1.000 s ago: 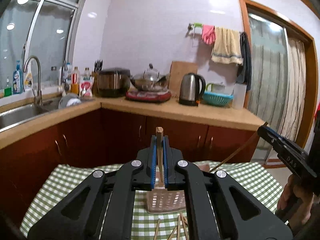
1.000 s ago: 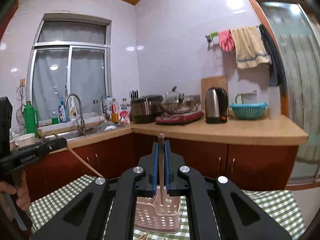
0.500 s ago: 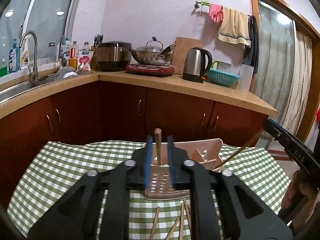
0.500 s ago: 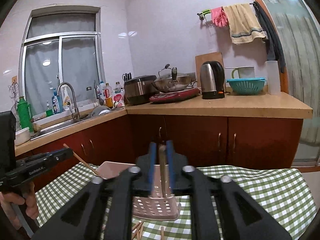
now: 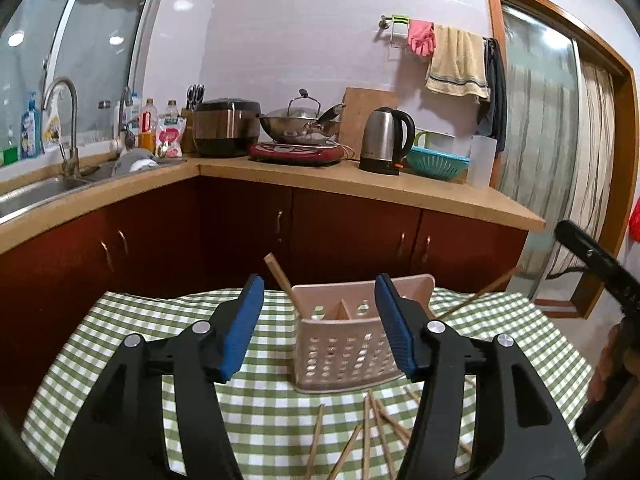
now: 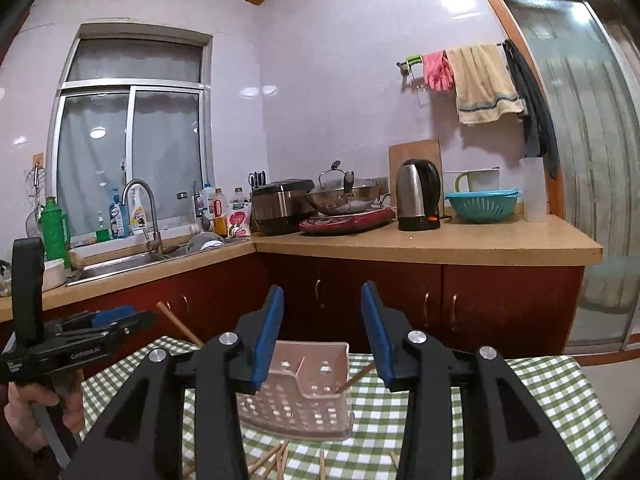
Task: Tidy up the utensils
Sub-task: 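Lower the right tool onto a chopstick on the cloth and close it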
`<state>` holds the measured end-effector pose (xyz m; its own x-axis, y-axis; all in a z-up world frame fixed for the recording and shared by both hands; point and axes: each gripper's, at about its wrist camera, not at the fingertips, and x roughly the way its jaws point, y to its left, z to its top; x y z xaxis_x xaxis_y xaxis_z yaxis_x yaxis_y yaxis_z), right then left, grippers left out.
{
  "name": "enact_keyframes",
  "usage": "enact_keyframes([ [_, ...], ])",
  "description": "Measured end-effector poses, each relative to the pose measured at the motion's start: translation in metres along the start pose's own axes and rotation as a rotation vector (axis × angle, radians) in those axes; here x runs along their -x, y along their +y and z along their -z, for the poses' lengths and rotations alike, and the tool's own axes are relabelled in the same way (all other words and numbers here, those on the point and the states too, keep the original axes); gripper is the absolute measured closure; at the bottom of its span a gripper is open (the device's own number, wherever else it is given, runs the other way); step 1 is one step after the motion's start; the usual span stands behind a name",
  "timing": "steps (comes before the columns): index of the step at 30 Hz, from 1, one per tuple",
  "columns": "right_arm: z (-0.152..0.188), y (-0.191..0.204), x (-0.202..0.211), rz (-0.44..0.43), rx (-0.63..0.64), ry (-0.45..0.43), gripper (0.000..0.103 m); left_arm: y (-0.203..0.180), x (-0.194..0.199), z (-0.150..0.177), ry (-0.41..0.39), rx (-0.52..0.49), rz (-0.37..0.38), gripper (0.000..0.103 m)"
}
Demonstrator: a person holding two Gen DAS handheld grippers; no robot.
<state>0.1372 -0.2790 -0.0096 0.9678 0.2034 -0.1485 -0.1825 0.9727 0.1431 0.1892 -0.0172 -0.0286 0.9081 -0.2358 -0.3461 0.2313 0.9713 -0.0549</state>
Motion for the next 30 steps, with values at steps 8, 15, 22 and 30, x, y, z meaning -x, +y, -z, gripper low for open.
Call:
enact_keyframes([
  [8, 0.056, 0.003, 0.050, 0.012, 0.045, 0.036, 0.062, 0.006, 0.036, 0.053, 0.003, -0.034, -0.058, 0.047],
  [15, 0.124, 0.002, 0.081, -0.027, 0.057, 0.124, 0.064, 0.018, 0.054, 0.118, 0.103, -0.026, -0.098, 0.053],
  [22, 0.177, 0.007, 0.086, -0.072, 0.070, 0.257, 0.072, 0.023, 0.066, 0.165, 0.185, -0.034, -0.116, 0.059],
  [30, 0.203, 0.006, 0.081, -0.078, 0.071, 0.330, 0.078, 0.020, 0.072, 0.188, 0.210, -0.057, -0.123, 0.060],
])
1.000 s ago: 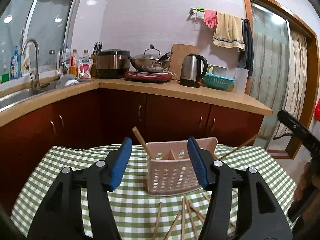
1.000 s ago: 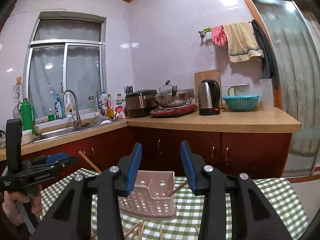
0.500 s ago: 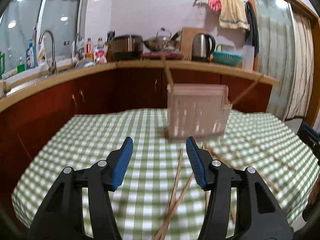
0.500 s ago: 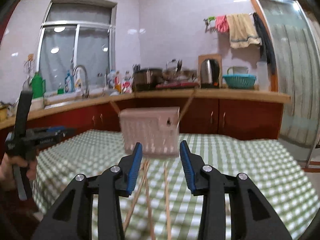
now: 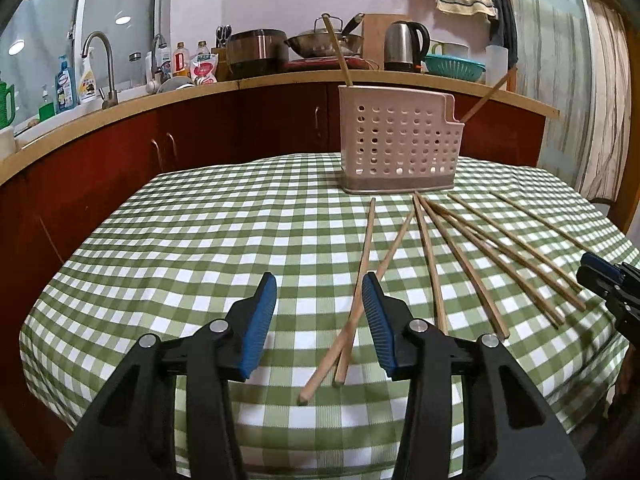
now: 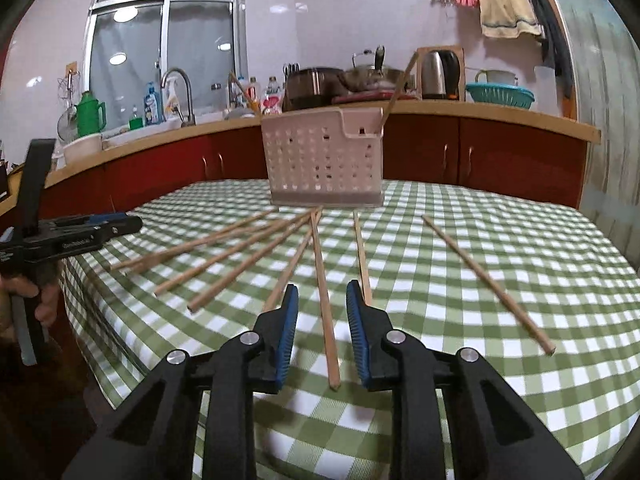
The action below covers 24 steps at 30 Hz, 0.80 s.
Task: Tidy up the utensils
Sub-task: 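Lower the right tool onto a chopstick on the cloth and close it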
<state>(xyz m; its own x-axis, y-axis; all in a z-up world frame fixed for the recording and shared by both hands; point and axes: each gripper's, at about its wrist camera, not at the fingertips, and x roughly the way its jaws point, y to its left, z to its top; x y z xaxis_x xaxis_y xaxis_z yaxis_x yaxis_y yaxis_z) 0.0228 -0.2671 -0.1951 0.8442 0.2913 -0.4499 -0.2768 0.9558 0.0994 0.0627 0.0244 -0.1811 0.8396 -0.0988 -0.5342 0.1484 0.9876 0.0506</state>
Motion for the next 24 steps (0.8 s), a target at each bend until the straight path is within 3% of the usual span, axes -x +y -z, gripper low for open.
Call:
enact_keyframes([
  [7, 0.014, -0.005, -0.010, 0.006, -0.007, 0.061, 0.084, -0.001, -0.006, 0.008, 0.025, -0.003, 0.004, 0.065],
  [10, 0.017, -0.005, -0.014, 0.002, -0.007, 0.089, 0.094, -0.001, -0.008, 0.012, 0.037, -0.007, 0.009, 0.067],
  [16, 0.017, -0.005, -0.013, 0.005, -0.001, 0.087, 0.096, -0.004, -0.009, 0.019, 0.065, -0.017, 0.029, 0.073],
  [24, 0.016, -0.004, -0.013, 0.004, 0.008, 0.089, 0.096, 0.000, -0.007, 0.032, 0.100, -0.004, 0.036, 0.074],
])
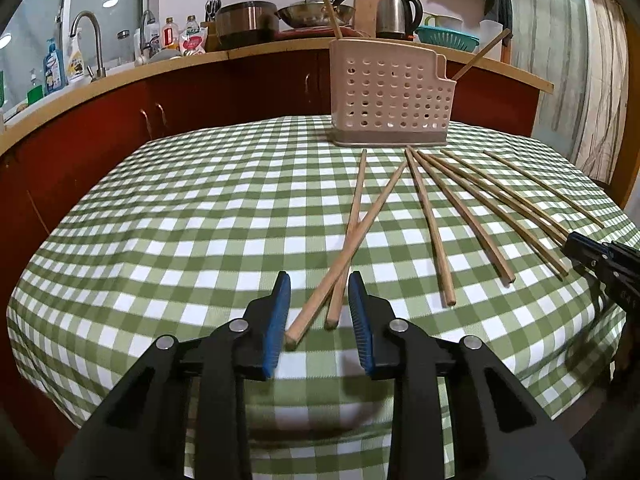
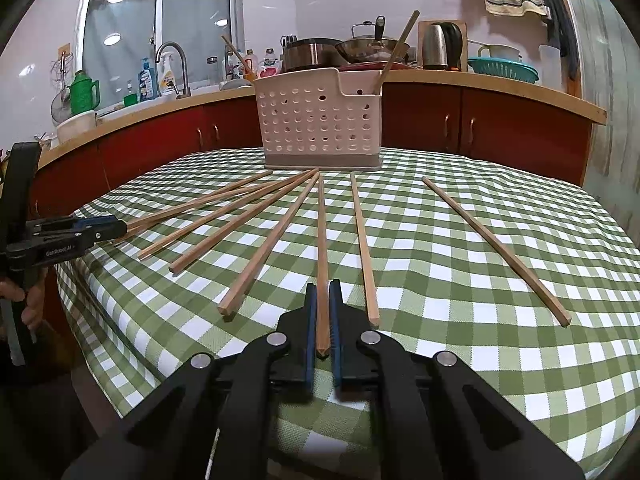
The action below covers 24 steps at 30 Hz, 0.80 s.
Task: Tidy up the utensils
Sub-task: 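Lower the right tool onto a chopstick on the cloth and close it, then close the left tool on a chopstick while the right tool holds its chopstick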
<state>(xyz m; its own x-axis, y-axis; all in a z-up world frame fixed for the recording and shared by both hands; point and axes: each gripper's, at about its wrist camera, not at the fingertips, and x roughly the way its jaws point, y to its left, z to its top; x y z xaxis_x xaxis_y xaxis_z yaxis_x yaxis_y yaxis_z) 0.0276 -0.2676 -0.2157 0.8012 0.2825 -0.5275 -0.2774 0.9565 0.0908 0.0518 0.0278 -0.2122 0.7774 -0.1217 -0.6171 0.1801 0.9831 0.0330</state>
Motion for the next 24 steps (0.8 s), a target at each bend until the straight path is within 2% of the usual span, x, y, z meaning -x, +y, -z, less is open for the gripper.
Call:
enact_keyframes([
  [3, 0.000, 0.000, 0.000, 0.000, 0.002, 0.002, 0.096, 0.002, 0.000, 0.002, 0.004, 0.005, 0.000, 0.080],
  [8, 0.000, 0.000, 0.000, 0.000, 0.002, 0.002, 0.096, 0.002, -0.001, 0.004, 0.008, 0.001, 0.009, 0.084],
  [16, 0.000, 0.001, 0.000, 0.000, 0.003, 0.002, 0.096, -0.011, 0.007, 0.002, -0.026, -0.056, 0.028, 0.096],
  [24, -0.002, 0.001, 0.002, 0.005, 0.004, -0.009, 0.096, -0.018, 0.016, -0.006, -0.075, -0.080, 0.014, 0.097],
])
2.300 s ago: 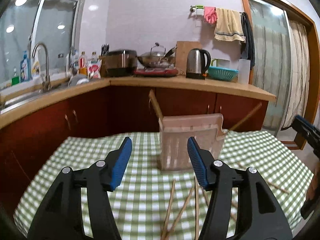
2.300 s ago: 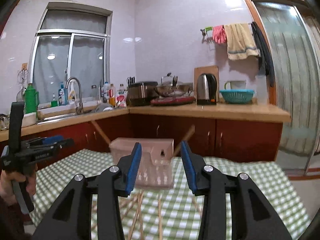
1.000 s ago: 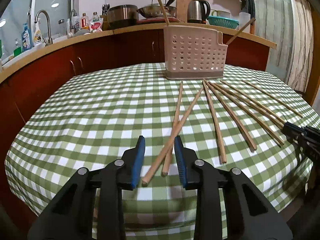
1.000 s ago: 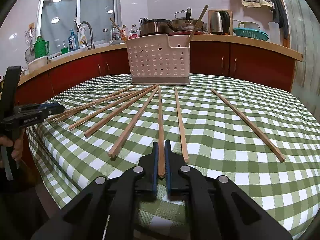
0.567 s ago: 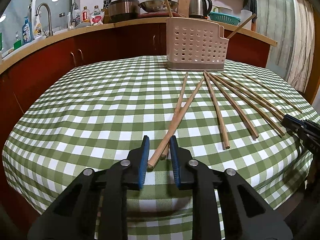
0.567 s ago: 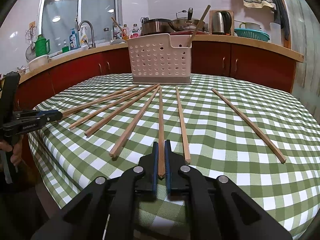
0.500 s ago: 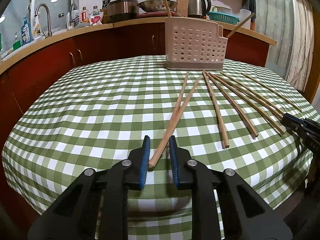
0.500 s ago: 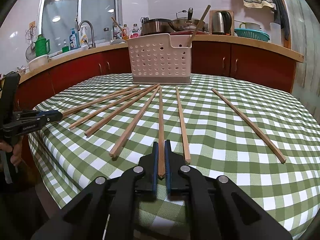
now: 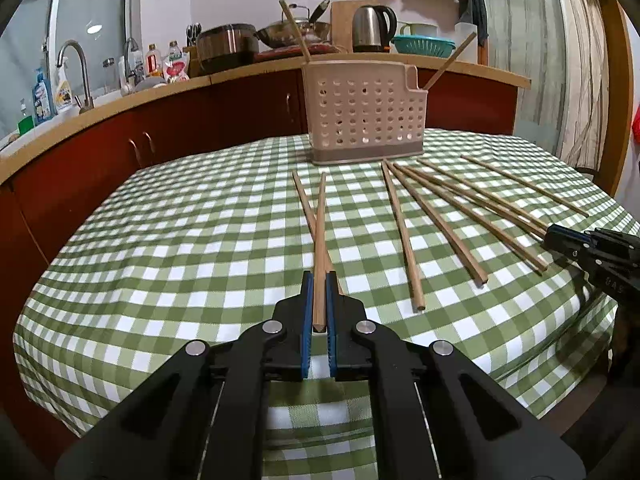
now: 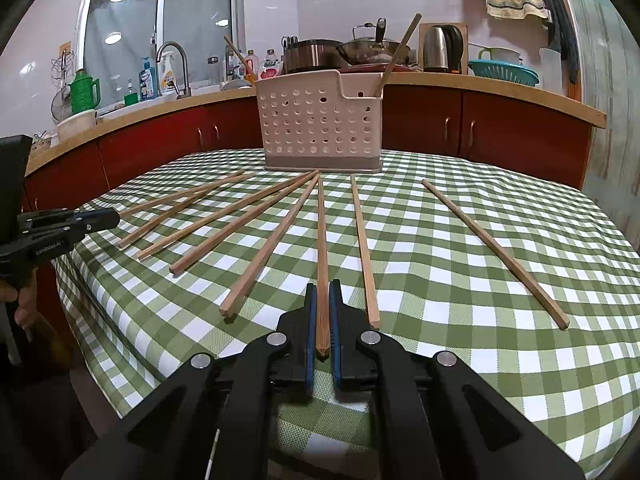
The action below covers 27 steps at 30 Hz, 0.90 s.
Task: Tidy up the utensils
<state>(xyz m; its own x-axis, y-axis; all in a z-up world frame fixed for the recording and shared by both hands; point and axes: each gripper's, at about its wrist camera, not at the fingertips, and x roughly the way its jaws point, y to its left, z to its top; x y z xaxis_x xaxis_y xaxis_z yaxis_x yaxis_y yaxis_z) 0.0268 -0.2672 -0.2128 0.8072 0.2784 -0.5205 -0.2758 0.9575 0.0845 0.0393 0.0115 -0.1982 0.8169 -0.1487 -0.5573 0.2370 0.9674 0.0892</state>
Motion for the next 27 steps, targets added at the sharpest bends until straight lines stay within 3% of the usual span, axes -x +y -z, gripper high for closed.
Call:
enact_keyframes([
  [27, -0.074, 0.012, 0.068, 0.030, -0.002, -0.210, 0.096, 0.020, 0.053, -0.051, -0.194, 0.069, -0.075, 0.097],
])
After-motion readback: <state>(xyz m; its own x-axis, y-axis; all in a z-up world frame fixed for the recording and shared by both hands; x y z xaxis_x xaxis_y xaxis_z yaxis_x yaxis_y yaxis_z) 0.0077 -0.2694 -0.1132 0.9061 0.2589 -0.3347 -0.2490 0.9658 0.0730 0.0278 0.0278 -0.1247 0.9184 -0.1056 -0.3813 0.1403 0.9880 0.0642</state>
